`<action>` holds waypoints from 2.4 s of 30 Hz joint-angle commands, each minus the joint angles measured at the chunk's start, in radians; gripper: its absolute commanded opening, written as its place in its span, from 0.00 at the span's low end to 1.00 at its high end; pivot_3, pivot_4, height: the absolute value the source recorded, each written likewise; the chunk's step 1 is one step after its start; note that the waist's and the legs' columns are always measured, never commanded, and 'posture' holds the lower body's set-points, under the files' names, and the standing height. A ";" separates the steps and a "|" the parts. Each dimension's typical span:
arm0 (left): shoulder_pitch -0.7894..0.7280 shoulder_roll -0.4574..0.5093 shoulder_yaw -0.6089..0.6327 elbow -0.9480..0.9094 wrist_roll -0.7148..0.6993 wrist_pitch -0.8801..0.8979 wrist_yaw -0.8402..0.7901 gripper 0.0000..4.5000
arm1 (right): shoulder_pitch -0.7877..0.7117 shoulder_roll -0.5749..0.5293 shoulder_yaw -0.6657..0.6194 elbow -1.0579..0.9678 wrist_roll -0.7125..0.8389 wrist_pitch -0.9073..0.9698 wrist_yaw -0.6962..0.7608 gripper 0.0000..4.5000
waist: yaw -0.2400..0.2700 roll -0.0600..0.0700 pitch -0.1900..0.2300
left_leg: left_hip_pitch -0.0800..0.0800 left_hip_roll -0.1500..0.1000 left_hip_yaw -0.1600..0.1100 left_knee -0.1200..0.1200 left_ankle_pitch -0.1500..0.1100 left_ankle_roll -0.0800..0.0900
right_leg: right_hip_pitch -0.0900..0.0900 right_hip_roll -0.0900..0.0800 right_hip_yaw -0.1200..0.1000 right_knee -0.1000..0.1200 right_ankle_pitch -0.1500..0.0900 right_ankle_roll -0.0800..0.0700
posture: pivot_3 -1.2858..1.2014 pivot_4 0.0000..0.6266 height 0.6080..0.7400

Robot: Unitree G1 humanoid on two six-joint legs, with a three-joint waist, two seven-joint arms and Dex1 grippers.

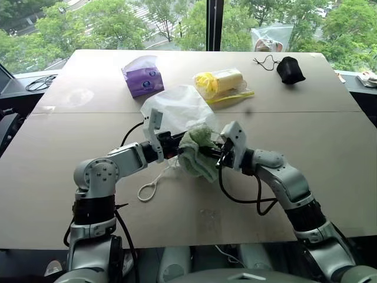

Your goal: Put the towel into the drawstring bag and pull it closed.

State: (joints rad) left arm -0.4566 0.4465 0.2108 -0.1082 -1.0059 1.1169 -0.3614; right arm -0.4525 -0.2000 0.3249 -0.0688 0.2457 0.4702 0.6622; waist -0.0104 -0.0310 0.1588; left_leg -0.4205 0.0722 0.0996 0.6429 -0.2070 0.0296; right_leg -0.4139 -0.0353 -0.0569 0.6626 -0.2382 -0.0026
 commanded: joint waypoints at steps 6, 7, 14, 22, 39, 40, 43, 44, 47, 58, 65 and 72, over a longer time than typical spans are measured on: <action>-0.017 0.007 -0.007 -0.134 -0.059 0.038 -0.045 0.00 | -0.137 -0.021 0.153 0.304 -0.354 -0.135 -0.155 0.00 | -0.004 -0.001 0.000 | 0.000 0.000 0.000 0.000 0.000 0.000 | 0.000 0.000 0.000 0.000 0.000 0.000 | 0.52 0.24 1.00; -0.005 0.019 -0.014 -0.153 -0.052 0.037 -0.053 0.00 | -0.146 -0.017 0.148 0.325 -0.369 -0.135 -0.175 0.00 | -0.004 -0.001 0.000 | 0.001 0.000 0.000 0.000 0.000 0.000 | 0.001 0.000 0.000 0.001 0.000 0.000 | 0.52 0.24 1.00; 0.117 0.083 -0.014 -0.230 -0.063 0.079 -0.055 0.00 | -0.164 0.196 -0.218 0.334 -0.001 0.074 -0.190 0.00 | -0.004 -0.001 0.000 | 0.004 0.001 -0.001 0.000 0.001 -0.002 | 0.002 -0.003 0.000 0.002 0.000 0.000 | 0.52 0.24 1.00; 0.157 0.055 -0.009 -0.231 -0.082 0.076 -0.022 0.00 | -0.168 0.274 -0.375 0.182 0.314 0.374 -0.146 0.00 | -0.004 0.001 0.001 | 0.002 0.001 -0.001 -0.003 0.001 -0.001 | 0.000 -0.005 0.000 0.000 0.000 -0.001 | 0.52 0.24 1.00; 0.076 0.064 0.064 -0.122 -0.153 0.065 0.013 0.00 | 0.012 0.039 -0.216 -0.102 0.199 0.385 -0.168 0.60 | -0.004 0.000 0.001 | 0.001 0.000 -0.001 -0.005 0.001 -0.001 | -0.001 -0.001 0.000 -0.001 0.000 0.000 | 0.52 0.24 1.00; 0.077 0.067 0.061 -0.123 -0.150 0.064 0.008 0.00 | 0.020 0.029 -0.210 -0.113 0.202 0.390 -0.166 0.60 | -0.004 0.000 0.001 | 0.001 0.000 -0.001 -0.006 0.001 -0.001 | -0.001 -0.002 0.000 -0.001 0.000 0.000 | 0.52 0.24 1.00; 0.078 0.075 0.055 -0.124 -0.142 0.062 -0.005 0.00 | 0.048 0.002 -0.191 -0.150 0.221 0.415 -0.144 0.60 | -0.004 0.000 0.001 | 0.001 0.000 -0.001 -0.006 0.001 -0.001 | -0.001 -0.002 0.000 -0.002 0.000 0.000 | 0.52 0.24 1.00; 0.079 0.078 0.051 -0.126 -0.136 0.061 -0.012 0.00 | 0.059 -0.006 -0.168 -0.154 0.216 0.419 -0.136 0.60 | -0.004 0.000 0.001 | 0.001 0.000 0.000 -0.006 0.001 -0.001 | -0.001 -0.002 0.000 -0.002 0.000 0.000 | 0.52 0.24 1.00; 0.087 0.082 0.035 -0.144 -0.115 0.054 -0.031 0.00 | 0.083 0.001 -0.103 -0.125 0.181 0.386 -0.134 0.55 | -0.004 0.000 0.001 | 0.001 0.000 0.000 -0.006 0.001 -0.001 | -0.002 -0.002 0.000 -0.002 -0.001 0.000 | 0.52 0.24 1.00; 0.143 0.131 0.025 -0.210 -0.121 0.068 -0.092 0.00 | 0.086 0.249 -0.193 0.115 0.280 0.132 -0.041 0.01 | -0.007 0.000 0.001 | 0.001 0.001 0.000 -0.007 0.001 -0.002 | -0.002 -0.003 0.001 -0.002 -0.002 0.002 | 0.52 0.24 1.00; 0.165 0.163 0.063 -0.258 -0.292 0.151 -0.069 0.00 | -0.024 0.395 -0.254 0.234 0.377 0.153 -0.021 0.01 | -0.007 0.000 0.003 | 0.001 0.002 -0.001 -0.007 0.000 -0.002 | -0.003 -0.004 0.000 -0.002 0.000 -0.001 | 0.52 0.24 1.00; 0.198 0.193 0.068 -0.289 -0.436 0.149 -0.014 0.00 | -0.162 0.475 -0.244 0.411 0.351 0.051 -0.048 0.01 | -0.006 0.000 0.002 | 0.000 0.000 -0.001 -0.007 0.000 -0.002 | -0.002 -0.007 -0.001 -0.003 0.000 -0.001 | 0.52 0.24 1.00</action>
State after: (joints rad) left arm -0.2633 0.6255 0.2690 -0.3487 -1.3917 1.2718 -0.3844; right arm -0.4982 0.1567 0.0834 0.3077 0.6003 0.5555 0.6243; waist -0.0162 -0.0314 0.1613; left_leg -0.4200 0.0721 0.0988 0.6357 -0.2066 0.0279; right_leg -0.4162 -0.0424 -0.0576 0.6602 -0.2386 -0.0037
